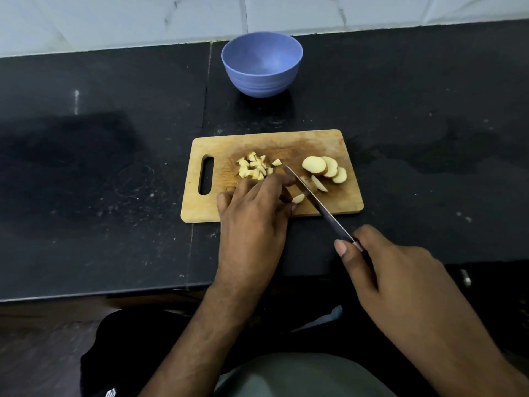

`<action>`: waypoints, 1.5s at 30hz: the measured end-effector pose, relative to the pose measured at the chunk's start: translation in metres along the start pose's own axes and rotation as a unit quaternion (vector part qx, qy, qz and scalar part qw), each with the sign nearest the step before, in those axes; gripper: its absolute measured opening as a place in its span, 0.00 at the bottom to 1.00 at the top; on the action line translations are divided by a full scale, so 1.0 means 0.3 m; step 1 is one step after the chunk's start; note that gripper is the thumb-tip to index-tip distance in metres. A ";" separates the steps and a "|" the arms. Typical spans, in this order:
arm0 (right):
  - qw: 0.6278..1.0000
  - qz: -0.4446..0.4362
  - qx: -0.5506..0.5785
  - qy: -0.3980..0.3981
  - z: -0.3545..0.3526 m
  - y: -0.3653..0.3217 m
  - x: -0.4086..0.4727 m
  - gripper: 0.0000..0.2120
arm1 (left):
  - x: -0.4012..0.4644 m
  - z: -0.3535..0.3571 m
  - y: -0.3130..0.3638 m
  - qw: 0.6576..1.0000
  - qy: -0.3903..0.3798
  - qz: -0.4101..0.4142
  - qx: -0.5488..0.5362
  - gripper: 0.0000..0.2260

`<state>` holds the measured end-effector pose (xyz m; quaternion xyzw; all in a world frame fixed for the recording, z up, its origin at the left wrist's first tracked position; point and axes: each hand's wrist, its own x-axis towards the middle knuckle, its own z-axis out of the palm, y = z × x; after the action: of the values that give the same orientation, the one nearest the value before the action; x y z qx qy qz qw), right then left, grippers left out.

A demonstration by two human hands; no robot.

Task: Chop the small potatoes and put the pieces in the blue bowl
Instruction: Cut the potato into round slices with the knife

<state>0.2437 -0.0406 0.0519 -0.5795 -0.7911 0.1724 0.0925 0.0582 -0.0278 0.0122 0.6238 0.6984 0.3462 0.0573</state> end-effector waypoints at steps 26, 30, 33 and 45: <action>0.997 0.016 -0.059 -0.051 -0.031 -0.039 -0.054 0.13 | 0.004 0.037 -0.001 0.994 0.003 0.019 0.105 0.11; 0.994 0.016 -0.077 -0.071 -0.042 -0.045 -0.059 0.12 | 0.004 0.037 0.001 0.993 0.008 0.030 0.113 0.09; 0.995 0.022 -0.060 -0.079 -0.043 -0.050 -0.058 0.12 | 0.000 0.036 0.003 0.992 0.015 0.040 0.120 0.10; 0.999 -0.034 -0.009 0.026 0.013 -0.024 0.038 0.13 | -0.001 0.037 0.003 0.996 0.042 -0.004 0.083 0.06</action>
<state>0.2325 -0.0323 0.0504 -0.5578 -0.8090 0.1467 0.1132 0.0646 -0.0236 0.0043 0.6084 0.7291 0.3125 -0.0226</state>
